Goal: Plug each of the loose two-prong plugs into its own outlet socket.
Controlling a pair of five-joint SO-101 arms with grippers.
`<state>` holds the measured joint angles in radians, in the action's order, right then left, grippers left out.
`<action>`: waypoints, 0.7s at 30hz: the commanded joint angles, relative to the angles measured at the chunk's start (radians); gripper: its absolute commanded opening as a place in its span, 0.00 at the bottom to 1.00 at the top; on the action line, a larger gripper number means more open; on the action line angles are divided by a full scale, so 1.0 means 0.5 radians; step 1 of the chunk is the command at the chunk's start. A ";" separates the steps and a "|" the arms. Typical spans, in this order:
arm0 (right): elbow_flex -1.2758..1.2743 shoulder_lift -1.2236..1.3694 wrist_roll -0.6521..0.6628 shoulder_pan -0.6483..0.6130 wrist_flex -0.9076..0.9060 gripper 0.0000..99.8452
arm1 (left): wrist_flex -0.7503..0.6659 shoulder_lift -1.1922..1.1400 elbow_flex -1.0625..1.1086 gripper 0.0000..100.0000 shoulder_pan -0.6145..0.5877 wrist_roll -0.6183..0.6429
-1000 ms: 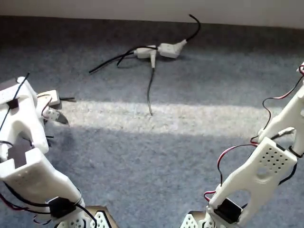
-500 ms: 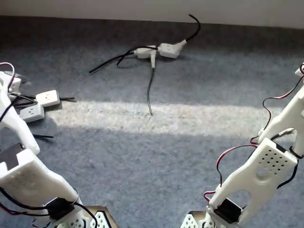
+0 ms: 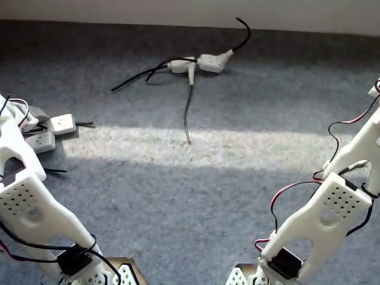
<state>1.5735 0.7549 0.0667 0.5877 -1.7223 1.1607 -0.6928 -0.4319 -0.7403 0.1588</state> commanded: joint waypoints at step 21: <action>0.060 -0.121 0.037 0.066 -0.078 0.20 | 0.970 0.017 -1.119 0.34 0.474 -1.022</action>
<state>1.5735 0.7549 0.0729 0.6061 -1.7223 1.6333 -0.6943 -0.9429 -0.5562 -0.1757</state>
